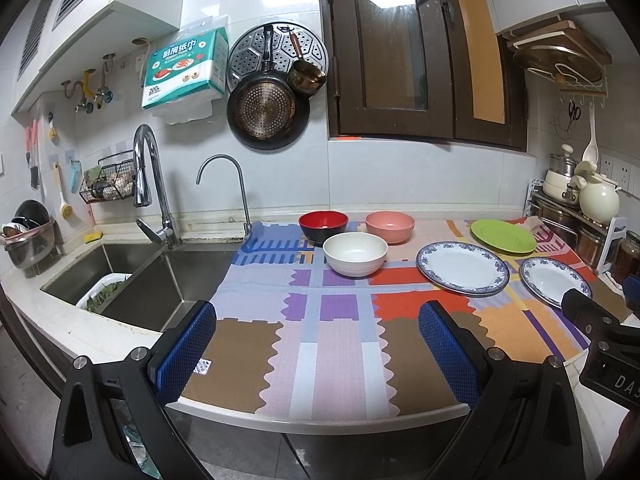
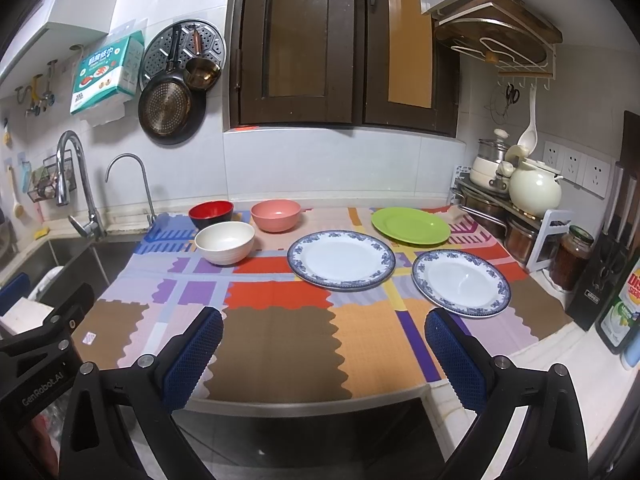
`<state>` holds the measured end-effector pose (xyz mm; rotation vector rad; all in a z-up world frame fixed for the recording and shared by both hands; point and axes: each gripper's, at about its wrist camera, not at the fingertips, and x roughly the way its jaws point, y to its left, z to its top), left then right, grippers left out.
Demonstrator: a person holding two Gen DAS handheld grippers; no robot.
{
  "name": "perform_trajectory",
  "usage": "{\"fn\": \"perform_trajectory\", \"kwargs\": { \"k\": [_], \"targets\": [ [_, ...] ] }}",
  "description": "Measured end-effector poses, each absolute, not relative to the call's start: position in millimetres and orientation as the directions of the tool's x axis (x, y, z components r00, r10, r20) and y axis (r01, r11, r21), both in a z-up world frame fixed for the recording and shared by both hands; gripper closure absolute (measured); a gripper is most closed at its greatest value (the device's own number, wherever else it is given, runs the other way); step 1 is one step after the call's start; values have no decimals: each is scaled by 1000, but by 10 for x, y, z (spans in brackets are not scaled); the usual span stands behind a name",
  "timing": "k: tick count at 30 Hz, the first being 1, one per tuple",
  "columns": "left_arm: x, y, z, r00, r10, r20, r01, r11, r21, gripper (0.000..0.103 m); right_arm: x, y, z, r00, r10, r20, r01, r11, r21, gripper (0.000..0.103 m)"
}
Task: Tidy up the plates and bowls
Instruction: 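Move both tools toward the blue-and-white plate nearest the bowls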
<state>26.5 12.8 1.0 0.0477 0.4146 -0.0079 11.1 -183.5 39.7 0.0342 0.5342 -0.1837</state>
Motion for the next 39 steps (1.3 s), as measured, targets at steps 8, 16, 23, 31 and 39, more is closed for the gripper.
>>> {"fn": "perform_trajectory", "kwargs": {
  "k": [8,16,23,31,39],
  "targets": [
    [340,178,13,915,-9,-404,29,999,43,0,134,-1831,391,843,-168,-512,186,982,-16,1],
    [433,234,-21,913,-21,-407,43,998,45,0,211,-1786,364,837,-179,-517,199,980,-18,1],
    [544,308,-84,912,-46,-408,76,995,58,0,297,-1716,314,830,-185,-527,215,977,-4,1],
    [740,282,-99,902,-90,-422,124,991,53,0,416,-1657,241,814,-202,-545,246,969,7,1],
    [1120,2,-91,904,-114,-412,149,987,54,0,724,-1860,204,803,-229,-550,274,962,-1,1]
  ]
}}
